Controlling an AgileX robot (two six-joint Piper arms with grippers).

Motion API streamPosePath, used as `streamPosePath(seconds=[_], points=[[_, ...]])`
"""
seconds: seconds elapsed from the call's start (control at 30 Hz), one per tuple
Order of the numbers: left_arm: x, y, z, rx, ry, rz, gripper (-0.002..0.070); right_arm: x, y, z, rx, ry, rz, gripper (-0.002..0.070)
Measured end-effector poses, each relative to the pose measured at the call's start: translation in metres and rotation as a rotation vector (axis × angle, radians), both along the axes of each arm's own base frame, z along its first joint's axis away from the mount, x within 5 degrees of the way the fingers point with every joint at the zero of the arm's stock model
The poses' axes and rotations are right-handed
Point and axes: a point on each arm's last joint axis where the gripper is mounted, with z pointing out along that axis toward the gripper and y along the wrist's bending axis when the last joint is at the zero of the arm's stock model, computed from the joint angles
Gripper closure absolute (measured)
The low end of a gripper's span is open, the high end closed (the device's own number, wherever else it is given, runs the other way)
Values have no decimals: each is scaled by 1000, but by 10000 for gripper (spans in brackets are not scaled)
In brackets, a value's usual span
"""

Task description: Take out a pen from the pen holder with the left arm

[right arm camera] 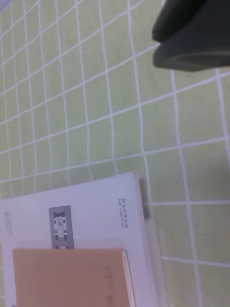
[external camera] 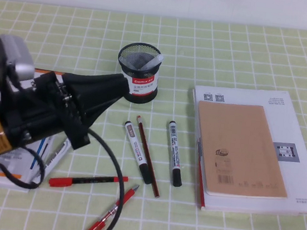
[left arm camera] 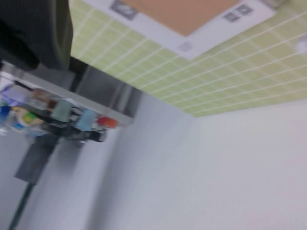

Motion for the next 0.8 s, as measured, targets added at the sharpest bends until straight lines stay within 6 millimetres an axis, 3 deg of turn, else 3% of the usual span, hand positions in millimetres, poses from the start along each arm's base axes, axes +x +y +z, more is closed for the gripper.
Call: streamPosePath(seconds=[0.23,0.63,0.8], points=[[-28,1,29,-17,-76,-87,673,0,0,0,0,0,0,689],[-33,4,42,-51,-171,-44,675,0,0,0,0,0,0,689],[-47,8,58,-71,-215,-36,675,0,0,0,0,0,0,689]])
